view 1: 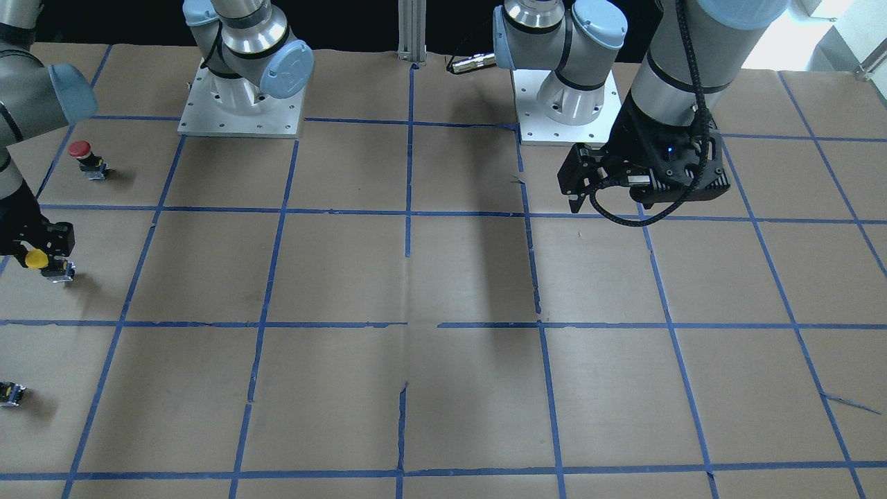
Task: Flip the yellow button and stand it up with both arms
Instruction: 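Carry the button cap-up with the right gripper while the left arm retracts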
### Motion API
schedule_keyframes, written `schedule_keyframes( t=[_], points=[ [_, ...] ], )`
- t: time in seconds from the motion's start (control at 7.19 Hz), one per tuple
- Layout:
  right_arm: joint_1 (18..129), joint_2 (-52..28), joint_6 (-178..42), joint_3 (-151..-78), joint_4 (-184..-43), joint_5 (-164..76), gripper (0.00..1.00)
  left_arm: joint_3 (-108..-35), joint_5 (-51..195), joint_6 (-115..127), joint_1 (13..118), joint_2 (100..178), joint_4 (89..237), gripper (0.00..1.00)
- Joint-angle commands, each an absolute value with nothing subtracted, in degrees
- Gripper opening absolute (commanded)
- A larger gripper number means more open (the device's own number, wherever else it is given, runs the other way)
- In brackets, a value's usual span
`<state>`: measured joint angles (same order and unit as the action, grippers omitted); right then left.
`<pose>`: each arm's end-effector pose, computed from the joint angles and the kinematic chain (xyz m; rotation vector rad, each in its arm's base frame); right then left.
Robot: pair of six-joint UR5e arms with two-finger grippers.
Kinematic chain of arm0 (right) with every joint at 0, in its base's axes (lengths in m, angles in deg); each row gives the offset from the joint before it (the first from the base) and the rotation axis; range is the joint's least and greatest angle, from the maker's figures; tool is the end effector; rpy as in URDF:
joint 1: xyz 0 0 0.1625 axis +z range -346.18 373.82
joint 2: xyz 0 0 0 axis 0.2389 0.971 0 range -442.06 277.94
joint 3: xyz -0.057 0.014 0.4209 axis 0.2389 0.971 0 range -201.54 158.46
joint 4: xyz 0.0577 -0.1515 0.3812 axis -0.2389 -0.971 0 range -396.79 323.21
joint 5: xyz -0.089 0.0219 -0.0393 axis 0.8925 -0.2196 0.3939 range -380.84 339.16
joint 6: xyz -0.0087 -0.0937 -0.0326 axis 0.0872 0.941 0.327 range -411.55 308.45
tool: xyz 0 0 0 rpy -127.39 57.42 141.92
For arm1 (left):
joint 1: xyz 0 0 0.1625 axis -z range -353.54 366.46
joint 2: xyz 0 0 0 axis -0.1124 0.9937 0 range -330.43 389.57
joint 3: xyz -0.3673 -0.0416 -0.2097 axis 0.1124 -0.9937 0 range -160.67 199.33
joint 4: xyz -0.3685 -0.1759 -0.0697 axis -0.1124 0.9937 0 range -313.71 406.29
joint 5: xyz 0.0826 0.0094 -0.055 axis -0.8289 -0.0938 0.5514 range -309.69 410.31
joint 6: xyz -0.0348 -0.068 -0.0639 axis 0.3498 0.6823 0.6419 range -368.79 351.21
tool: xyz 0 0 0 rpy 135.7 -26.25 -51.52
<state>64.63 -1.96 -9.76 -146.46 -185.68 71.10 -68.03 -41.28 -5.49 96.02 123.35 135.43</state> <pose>-0.1977 -0.4481 0.2324 0.0607 -2.9461 0.2441 -0.1267 -0.5203 0.4787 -0.1015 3.1122 0.0064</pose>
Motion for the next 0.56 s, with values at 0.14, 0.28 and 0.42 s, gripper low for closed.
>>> schedule_keyframes(
  t=[0.14, 0.28, 0.42],
  points=[
    [64.5, -1.5, -9.6, -147.0, -185.7, 71.9, 0.21, -67.9, -41.3, -5.5, 96.0, 123.4, 135.4, 0.99],
    [64.4, -1.5, -9.5, -147.0, -185.8, 71.9, 0.23, -67.6, -41.3, -5.4, 96.0, 123.4, 135.5, 0.99],
    [62.4, -1.8, -9.5, -147.0, -185.7, 71.5, 0.26, -67.8, -41.6, -5.6, 95.8, 123.3, 135.4, 0.99]
  ],
)
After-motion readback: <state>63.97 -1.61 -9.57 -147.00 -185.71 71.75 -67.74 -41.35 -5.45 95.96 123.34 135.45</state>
